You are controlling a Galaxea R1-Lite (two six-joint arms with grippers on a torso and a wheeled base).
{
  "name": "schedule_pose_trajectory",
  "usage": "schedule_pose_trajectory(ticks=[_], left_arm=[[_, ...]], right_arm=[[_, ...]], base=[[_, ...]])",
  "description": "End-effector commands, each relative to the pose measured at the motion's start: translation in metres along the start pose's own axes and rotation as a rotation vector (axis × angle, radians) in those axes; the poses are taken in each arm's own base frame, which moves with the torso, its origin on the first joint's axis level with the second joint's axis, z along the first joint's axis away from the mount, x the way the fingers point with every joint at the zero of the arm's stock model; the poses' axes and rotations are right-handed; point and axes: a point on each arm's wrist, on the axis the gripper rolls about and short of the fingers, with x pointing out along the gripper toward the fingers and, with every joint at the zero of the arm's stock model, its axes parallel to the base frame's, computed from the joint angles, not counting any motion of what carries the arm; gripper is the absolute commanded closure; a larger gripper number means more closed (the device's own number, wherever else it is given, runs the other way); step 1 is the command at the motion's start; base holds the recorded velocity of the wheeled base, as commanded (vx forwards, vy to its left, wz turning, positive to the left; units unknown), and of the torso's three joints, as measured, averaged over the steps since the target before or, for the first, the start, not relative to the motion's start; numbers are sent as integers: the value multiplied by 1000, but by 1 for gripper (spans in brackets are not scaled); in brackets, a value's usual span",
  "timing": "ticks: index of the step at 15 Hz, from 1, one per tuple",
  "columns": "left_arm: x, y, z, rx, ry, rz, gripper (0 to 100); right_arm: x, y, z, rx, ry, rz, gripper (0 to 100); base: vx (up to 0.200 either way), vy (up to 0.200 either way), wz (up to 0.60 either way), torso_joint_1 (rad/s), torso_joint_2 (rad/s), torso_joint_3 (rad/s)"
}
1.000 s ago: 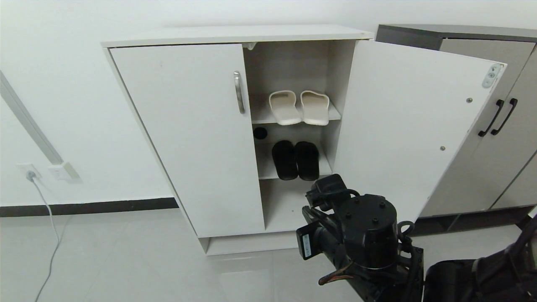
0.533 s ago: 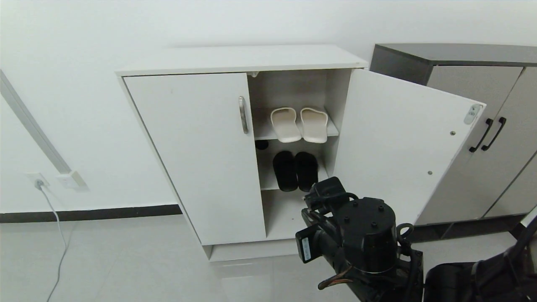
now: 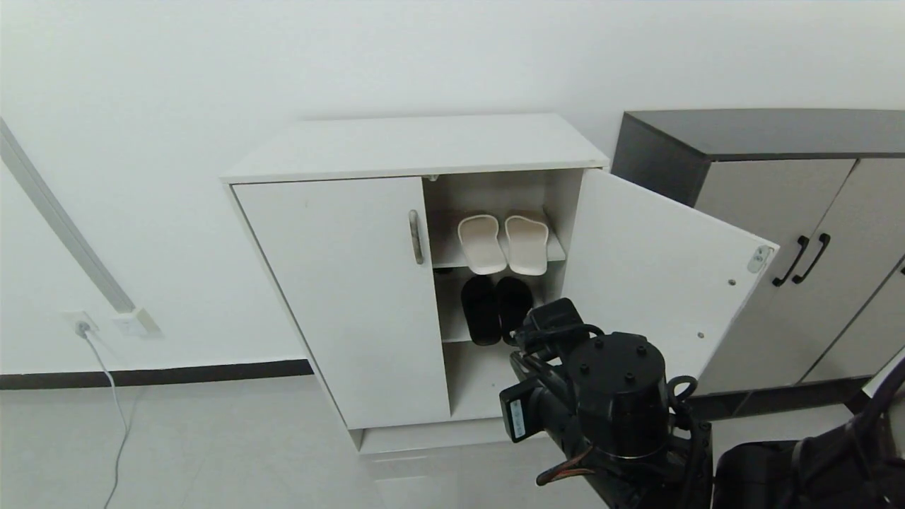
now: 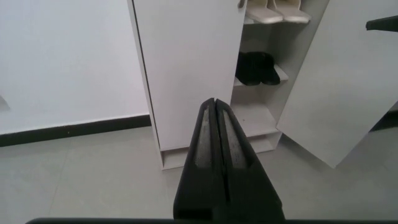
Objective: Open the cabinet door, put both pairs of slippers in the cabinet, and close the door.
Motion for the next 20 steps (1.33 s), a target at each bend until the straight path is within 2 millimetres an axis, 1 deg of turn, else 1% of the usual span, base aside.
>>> schedule_pose_trajectory(ticks=[1, 9, 20], left_arm=[[0, 0, 0, 0, 1, 0, 100], [0, 0, 0, 0, 1, 0, 100], [0, 0, 0, 0, 1, 0, 100]], right_arm=[[0, 0, -1, -2, 4, 0, 100], [0, 0, -2, -4, 7, -1, 100], [0, 0, -3, -6, 10, -2, 100]], base=[[0, 0, 0, 168, -486, -325], [0, 0, 0, 195, -507, -319], [0, 0, 0, 240, -556, -317]])
